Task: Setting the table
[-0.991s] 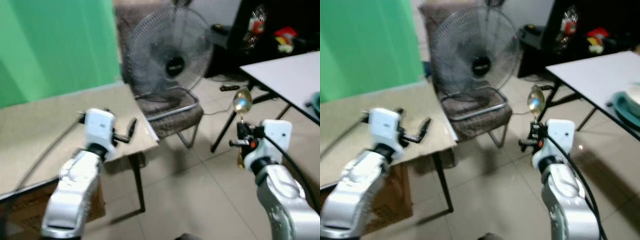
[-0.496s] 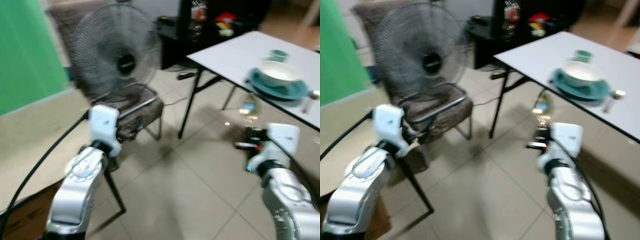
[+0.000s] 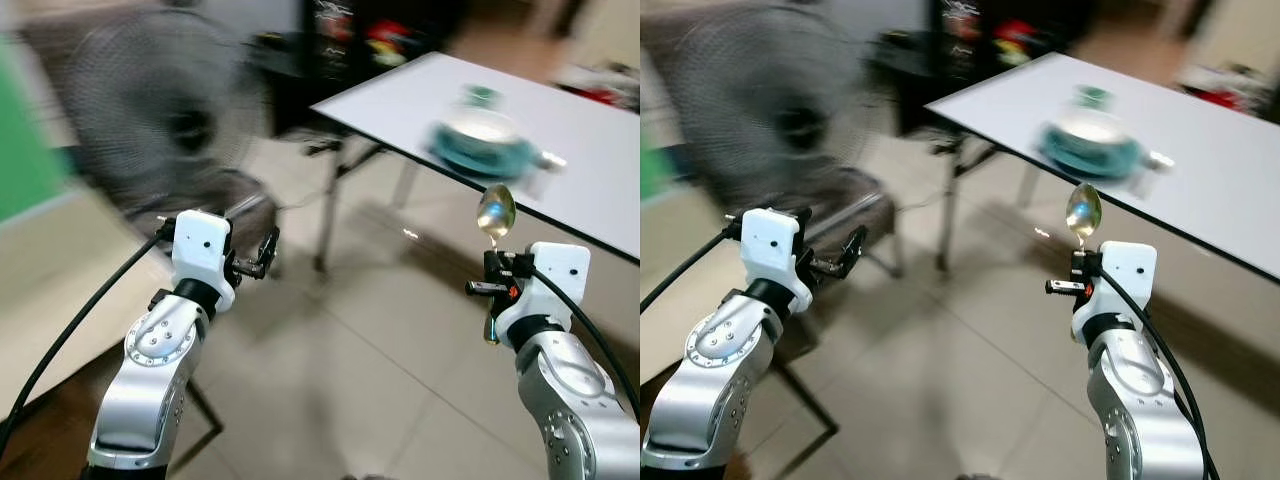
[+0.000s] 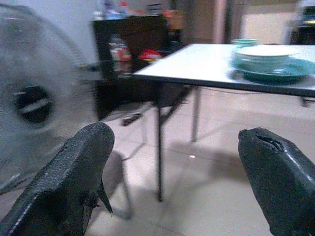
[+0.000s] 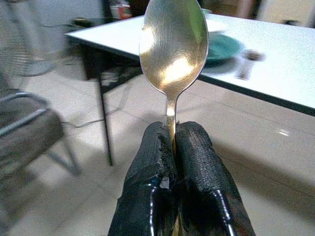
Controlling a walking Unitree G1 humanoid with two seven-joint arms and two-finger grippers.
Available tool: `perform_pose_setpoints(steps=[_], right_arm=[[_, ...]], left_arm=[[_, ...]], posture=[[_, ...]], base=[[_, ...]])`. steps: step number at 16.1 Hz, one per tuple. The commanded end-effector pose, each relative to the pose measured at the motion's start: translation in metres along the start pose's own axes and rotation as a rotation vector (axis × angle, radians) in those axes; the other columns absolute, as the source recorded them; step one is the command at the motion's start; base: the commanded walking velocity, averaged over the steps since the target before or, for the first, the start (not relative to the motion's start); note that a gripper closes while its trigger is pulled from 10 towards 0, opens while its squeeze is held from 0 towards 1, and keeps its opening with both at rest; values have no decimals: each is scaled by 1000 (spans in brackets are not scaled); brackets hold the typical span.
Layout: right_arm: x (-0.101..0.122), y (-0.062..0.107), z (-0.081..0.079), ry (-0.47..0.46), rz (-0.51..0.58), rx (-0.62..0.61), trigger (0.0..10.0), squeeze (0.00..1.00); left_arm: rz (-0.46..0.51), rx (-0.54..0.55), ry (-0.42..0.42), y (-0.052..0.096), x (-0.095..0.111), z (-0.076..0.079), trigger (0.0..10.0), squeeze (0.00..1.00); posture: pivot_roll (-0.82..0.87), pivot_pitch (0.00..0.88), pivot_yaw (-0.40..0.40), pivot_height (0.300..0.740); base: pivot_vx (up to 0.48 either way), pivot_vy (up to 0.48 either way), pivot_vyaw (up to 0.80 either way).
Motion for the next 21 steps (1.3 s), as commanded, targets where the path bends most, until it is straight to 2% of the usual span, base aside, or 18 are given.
perform_pose_setpoints(steps=[1, 4, 8, 10, 19, 21], right_arm=[[4, 0, 3, 7, 8, -16, 10000, 0], [5, 0, 3, 7, 7, -21, 10000, 0], [5, 0, 5, 8, 6, -32, 10000, 0], [5, 0, 6, 7, 7, -35, 10000, 0], [6, 1, 6, 2, 7, -48, 10000, 0], [6, 1, 7, 2, 7, -51, 10000, 0]], left_arm=[[-1, -12, 4, 0, -1, 2, 10000, 0], [1, -16, 8, -1, -1, 2, 10000, 0], [3, -31, 15, 0, -1, 5, 10000, 0], [4, -33, 16, 0, -1, 5, 10000, 0], [5, -55, 13, -1, 1, 7, 10000, 0], [5, -58, 14, -1, 1, 8, 10000, 0]], posture=[[66, 0, -28, 740], [60, 0, -23, 740], [56, 0, -20, 740], [56, 0, -20, 740], [50, 0, -11, 740], [49, 0, -12, 740]], base=[[0, 0, 0], [0, 0, 0], [296, 0, -800], [315, 0, 0], [318, 0, -800], [319, 0, 0]])
Point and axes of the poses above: a point about 5 cm out from each wrist's last joint towards the gripper, its own y axis pointing back from the gripper into the wrist, its own x axis along the axis of the wrist's last joint, z = x × y, the point moved 3 cm from there along -y, pointing out of the wrist towards the gripper, and after that the axes turned 3 degrees about y, right-handed, at the moved point
